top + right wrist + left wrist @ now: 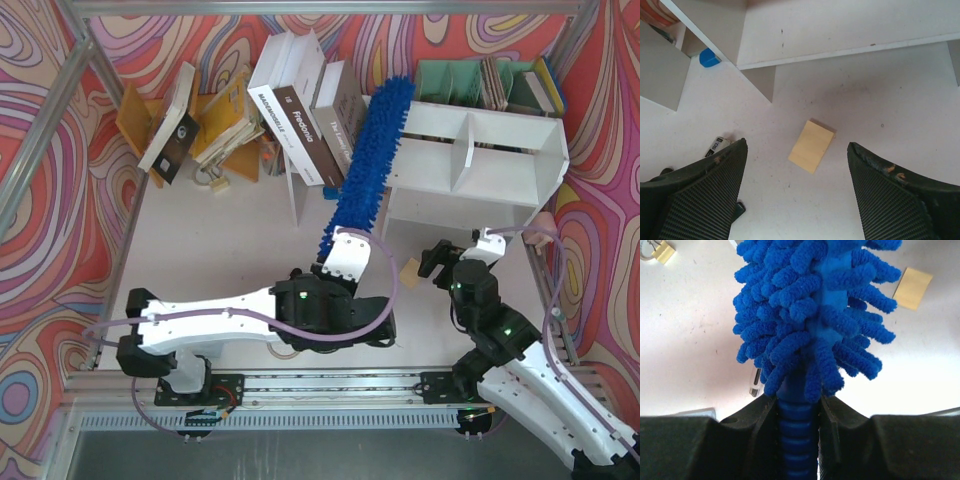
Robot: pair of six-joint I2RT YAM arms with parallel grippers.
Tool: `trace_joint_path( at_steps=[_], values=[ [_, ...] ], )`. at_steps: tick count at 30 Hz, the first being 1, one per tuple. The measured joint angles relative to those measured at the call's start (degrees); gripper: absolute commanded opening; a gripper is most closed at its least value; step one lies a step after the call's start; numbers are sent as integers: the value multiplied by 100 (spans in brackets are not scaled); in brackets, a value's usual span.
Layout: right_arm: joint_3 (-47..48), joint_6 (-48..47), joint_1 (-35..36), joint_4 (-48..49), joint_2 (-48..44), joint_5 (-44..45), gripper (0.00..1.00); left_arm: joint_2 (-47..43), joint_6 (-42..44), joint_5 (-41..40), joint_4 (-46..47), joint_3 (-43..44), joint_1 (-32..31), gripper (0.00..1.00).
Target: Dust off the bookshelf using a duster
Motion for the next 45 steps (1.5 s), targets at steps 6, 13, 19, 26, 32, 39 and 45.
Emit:
trace_joint_path(
  at_steps=[6, 13, 19, 26, 32, 39, 45],
  values=[
    [-337, 50, 0, 57, -162, 2, 74, 636, -192, 232, -503, 461, 11, 0],
    [-321, 31, -2, 201, -201, -181, 73, 549, -177, 70, -756, 852, 17, 0],
    [184, 52, -4, 229, 205, -695, 74, 247, -42, -52, -758, 831, 28, 0],
    [1458, -83, -2, -39, 772, -977, 77, 195, -2, -63, -745, 717, 55, 0],
    [2096, -531, -4, -645, 743, -837, 79, 179, -7, -72, -667, 323, 70, 0],
    [2037, -973, -4, -737, 310, -337, 81, 175, -2, -66, -557, 219, 92, 0],
    [1716, -1117, -4, -772, -155, 26, 81, 166, -70, 149, -369, 136, 96, 0]
  ],
)
